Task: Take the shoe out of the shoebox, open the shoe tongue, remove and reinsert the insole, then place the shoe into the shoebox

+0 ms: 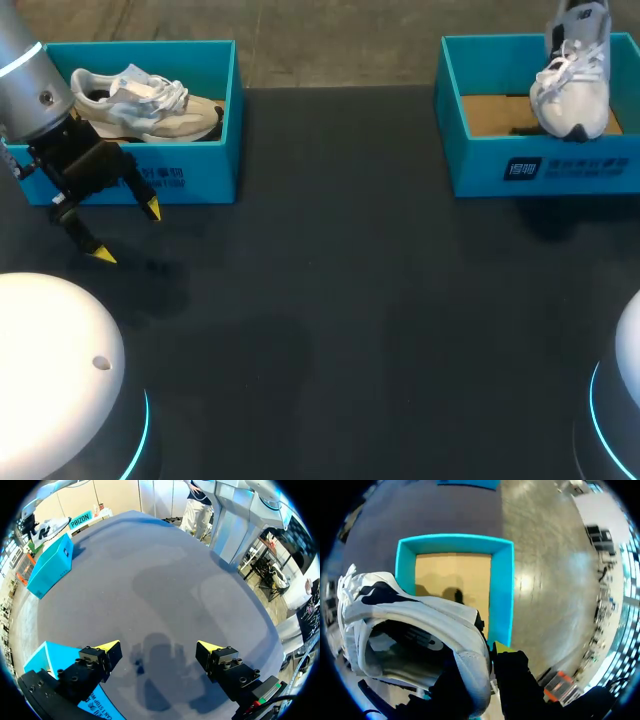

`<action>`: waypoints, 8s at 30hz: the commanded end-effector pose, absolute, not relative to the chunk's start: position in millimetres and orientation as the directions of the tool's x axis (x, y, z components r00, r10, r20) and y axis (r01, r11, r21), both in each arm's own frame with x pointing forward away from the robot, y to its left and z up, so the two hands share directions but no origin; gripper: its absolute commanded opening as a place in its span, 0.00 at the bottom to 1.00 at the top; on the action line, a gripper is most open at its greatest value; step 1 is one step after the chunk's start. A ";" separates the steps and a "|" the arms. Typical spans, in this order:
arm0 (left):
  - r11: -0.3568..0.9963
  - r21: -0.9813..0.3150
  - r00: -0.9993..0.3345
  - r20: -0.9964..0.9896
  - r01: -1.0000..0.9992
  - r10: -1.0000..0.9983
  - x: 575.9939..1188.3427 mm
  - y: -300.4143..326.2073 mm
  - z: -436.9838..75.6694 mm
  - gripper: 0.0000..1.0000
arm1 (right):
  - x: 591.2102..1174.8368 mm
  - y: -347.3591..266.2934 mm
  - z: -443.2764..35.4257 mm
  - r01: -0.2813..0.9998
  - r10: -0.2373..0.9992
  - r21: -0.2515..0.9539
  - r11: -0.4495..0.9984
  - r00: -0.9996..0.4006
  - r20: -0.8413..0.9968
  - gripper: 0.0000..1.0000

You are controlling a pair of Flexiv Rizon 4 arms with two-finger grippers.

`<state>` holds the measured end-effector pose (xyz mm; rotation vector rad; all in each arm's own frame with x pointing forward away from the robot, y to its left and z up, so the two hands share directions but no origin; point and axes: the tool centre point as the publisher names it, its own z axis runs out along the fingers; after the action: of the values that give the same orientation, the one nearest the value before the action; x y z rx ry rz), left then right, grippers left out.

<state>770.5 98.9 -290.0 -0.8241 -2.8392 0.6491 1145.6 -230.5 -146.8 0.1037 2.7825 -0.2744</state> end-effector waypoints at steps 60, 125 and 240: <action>0.761 -0.430 -0.845 -0.008 0.485 0.534 770.3 99.1 -289.6 1.00 | 1070.6 -324.4 -205.2 0.960 0.945 -0.007 0.281 -0.278 -0.171 0.00; 0.761 -0.430 -0.845 -0.008 0.485 0.534 770.3 99.1 -289.6 1.00 | 1046.0 -354.7 -316.8 0.973 0.956 -0.071 0.221 -0.231 -0.179 0.00; 0.761 -0.430 -0.845 -0.008 0.485 0.534 770.3 99.1 -289.6 1.00 | 959.6 -254.3 -219.7 0.995 0.991 -0.020 0.098 -0.099 -0.093 1.00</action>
<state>770.5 98.9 -290.0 -0.8241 -2.8393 0.6491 973.2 -261.0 -219.6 2.0799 2.3033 -0.1375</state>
